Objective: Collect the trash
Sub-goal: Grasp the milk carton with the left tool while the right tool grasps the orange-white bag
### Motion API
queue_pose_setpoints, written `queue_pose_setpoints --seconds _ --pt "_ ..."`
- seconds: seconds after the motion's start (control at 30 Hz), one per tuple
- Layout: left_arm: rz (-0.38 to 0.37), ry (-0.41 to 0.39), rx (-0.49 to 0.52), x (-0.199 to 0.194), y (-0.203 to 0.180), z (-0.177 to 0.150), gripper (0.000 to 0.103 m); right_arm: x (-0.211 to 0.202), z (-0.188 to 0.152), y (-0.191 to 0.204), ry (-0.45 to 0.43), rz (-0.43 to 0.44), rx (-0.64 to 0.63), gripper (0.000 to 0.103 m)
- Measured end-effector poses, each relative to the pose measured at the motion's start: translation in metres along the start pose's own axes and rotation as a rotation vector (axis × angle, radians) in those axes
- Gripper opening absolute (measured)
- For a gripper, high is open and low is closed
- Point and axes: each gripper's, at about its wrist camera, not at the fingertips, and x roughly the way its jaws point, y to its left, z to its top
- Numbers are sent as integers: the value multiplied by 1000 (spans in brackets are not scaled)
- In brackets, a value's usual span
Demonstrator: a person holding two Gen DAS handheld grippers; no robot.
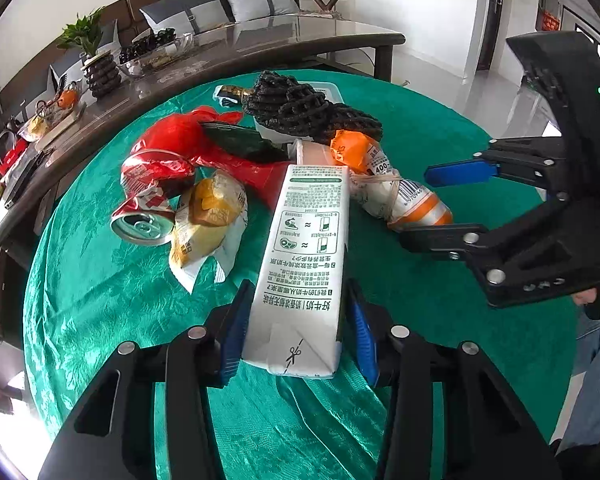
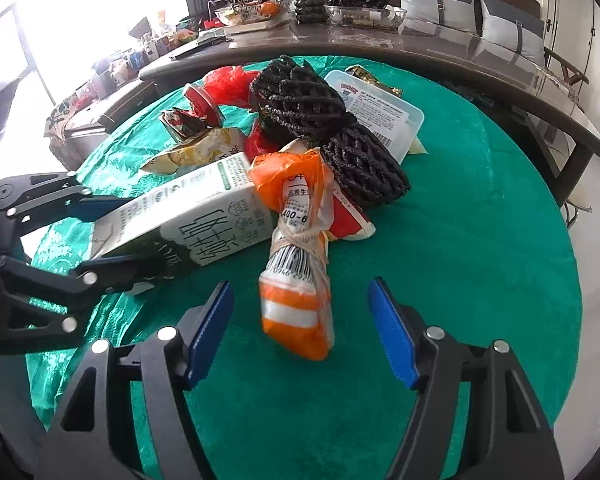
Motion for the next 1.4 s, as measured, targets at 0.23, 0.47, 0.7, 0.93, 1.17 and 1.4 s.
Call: queue_pose_setpoints --seconds 0.23,0.47,0.7,0.93,1.17,1.4 --pt "-20 -28 -122 -46 -11 -26 44 -13 -8 15 0 2 -8 36" --pt "-95 -28 -227 -53 -13 -60 44 -43 -53 -6 66 320 240 36" --pt "-168 -26 -326 -52 18 -77 55 -48 -84 -68 41 357 468 36" --pt "-115 -32 -364 -61 49 -82 75 -64 -90 -103 -1 263 480 41" --pt "-153 -27 -191 -63 29 -68 98 -72 -71 -75 30 87 321 71" --pt "-26 53 -72 -23 5 -54 98 -39 -57 -49 139 -151 165 74"
